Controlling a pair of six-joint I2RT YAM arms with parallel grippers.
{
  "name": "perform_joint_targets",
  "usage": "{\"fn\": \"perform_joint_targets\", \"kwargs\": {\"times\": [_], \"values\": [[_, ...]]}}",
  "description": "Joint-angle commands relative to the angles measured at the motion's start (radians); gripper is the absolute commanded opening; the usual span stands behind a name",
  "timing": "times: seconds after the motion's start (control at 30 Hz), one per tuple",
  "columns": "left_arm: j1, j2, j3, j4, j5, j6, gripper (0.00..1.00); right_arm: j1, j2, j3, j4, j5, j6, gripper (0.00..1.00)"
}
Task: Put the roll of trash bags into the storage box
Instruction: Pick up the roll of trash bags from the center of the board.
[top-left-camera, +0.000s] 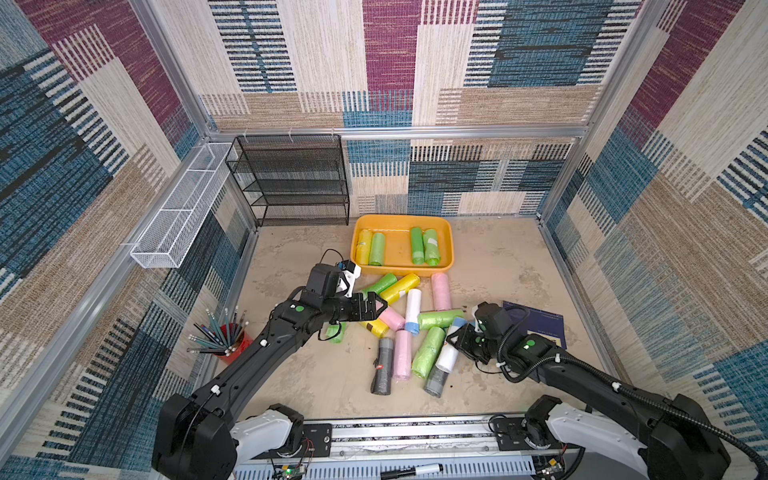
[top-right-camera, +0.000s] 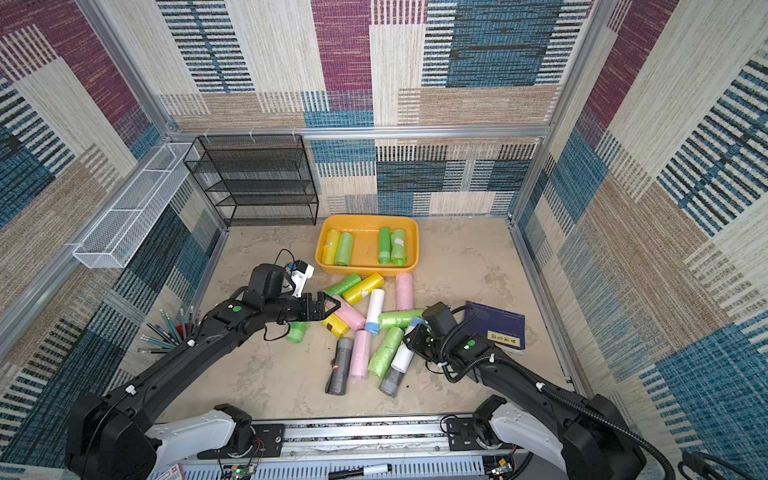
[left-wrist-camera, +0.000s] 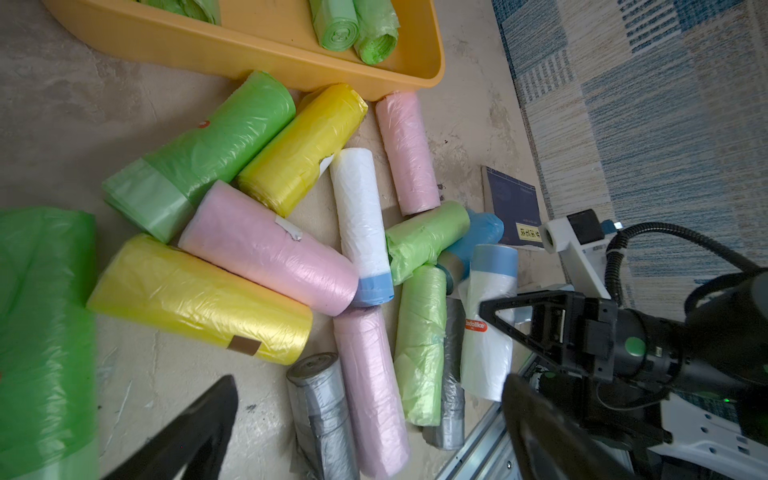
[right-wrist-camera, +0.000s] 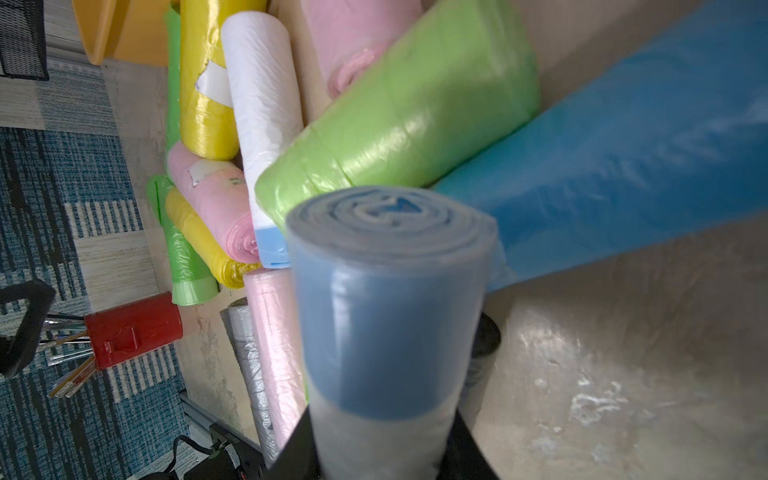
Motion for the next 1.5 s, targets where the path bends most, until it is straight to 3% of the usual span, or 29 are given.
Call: {"fn": "perform_joint_targets", "kwargs": {"times": [0.0,0.6,1.17,1.47], "values": [[0.000,-0.008,-0.007,0.018,0.005,0.009,0.99,0.001,0.018,0.027,0.077,-0.003,-0.006,0.30],[-0.006,-0.022,-0.007,0.001,-0.042,0.022,0.99,0.000,0.281,0.242,0.122,-0.017,-0.128,0.26],[-0.037,-0.037,0.016,-0.045,-0.105,0.048,0.98,-0.022,0.633,0.634,0.028,-0.035,-0.306,0.21],[-0.041,-0.038,0.029,-0.067,-0.147,0.063,0.98,-0.093,0.861,0.978,-0.094,-0.011,-0.468,0.18]]}}
